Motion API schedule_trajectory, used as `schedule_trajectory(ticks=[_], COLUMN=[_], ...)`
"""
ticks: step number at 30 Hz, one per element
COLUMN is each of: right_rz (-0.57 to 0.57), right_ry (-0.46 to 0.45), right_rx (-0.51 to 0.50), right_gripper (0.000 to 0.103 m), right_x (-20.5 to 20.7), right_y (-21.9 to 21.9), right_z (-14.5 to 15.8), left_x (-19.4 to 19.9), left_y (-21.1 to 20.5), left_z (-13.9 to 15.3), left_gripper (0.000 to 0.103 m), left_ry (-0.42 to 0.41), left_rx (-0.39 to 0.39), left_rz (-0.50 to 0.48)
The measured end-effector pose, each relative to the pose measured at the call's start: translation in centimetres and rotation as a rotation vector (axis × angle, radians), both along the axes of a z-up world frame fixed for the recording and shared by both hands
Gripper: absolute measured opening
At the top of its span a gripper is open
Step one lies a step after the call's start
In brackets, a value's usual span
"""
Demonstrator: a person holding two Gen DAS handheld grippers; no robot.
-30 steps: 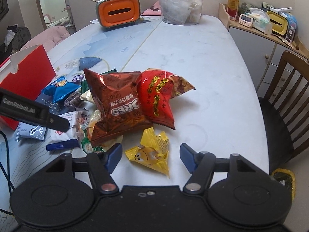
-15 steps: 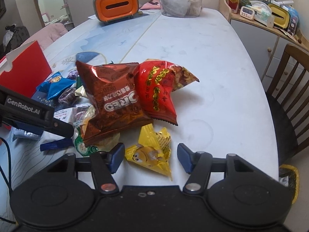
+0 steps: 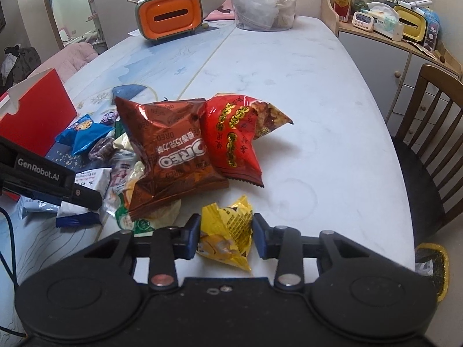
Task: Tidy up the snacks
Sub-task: 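Grasp the white milk-candy bag with the left gripper while the right grasps the yellow candy, then carry both snacks into the red box and open both grippers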
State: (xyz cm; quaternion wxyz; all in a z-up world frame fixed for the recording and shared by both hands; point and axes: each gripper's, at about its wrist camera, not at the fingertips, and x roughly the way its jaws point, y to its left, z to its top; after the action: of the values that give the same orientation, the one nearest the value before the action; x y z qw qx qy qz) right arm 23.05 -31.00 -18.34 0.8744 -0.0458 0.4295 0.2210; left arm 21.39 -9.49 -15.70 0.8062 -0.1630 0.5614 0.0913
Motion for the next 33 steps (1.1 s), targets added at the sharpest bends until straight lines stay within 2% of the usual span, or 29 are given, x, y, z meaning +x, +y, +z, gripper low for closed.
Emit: schedule_trajectory(ticks=[2,10,20,33], right_rz=[-0.004,0.002,0.042,0.161], right_ry=[0.000,0.003,-0.044,-0.117], right_rx=[-0.001,0.017,0.065,0.095], right_gripper=[0.031,0.030,0.030,0.030], right_x=[-0.4,-2.1,-4.2,-6.0], right_y=[-0.2,-0.7,-0.7,4.1], right_z=[0.1,1.3,5.2,10.4], left_x=[-0.3,-2.1,-5.3,-8.7], left_y=[0.2,0.7,2.3,6.7], left_z=[0.2,1.9,5.8,10.5], left_gripper=[0.050,0.050,0.050,0.050], left_ry=[0.001,-0.021,-0.090,-0.177], left_rx=[-0.005,0.003,0.021,0.056], left_rz=[0.009,0.025,0.069,0.078])
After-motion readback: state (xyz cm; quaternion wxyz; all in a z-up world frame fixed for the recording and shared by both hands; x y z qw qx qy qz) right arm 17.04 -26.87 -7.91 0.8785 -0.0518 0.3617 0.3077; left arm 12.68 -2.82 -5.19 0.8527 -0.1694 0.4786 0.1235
